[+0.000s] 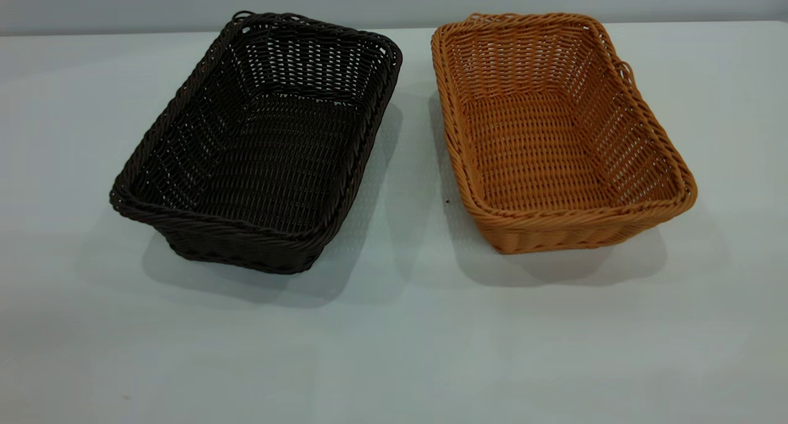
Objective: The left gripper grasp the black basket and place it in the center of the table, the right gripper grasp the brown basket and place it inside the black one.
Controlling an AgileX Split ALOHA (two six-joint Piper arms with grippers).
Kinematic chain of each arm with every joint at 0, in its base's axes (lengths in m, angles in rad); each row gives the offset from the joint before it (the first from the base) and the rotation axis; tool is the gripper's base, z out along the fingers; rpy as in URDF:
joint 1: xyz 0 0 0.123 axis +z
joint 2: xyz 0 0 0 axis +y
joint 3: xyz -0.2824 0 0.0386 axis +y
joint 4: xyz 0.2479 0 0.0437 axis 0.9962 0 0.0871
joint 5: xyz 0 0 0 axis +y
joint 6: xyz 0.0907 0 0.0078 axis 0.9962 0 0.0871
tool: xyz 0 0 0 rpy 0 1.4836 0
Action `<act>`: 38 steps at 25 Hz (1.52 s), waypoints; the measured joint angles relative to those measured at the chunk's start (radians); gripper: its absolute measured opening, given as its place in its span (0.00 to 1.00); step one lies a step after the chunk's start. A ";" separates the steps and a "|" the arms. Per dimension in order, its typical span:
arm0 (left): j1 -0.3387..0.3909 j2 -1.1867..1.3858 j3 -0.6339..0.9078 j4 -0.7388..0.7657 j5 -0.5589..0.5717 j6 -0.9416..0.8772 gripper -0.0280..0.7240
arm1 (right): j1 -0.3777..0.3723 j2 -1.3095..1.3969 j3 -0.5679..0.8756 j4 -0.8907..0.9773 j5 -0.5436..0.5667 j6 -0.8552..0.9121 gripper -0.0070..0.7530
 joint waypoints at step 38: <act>0.000 0.634 -0.045 -0.149 -0.409 0.129 0.82 | 0.000 0.945 -0.021 0.372 -0.409 -0.304 0.80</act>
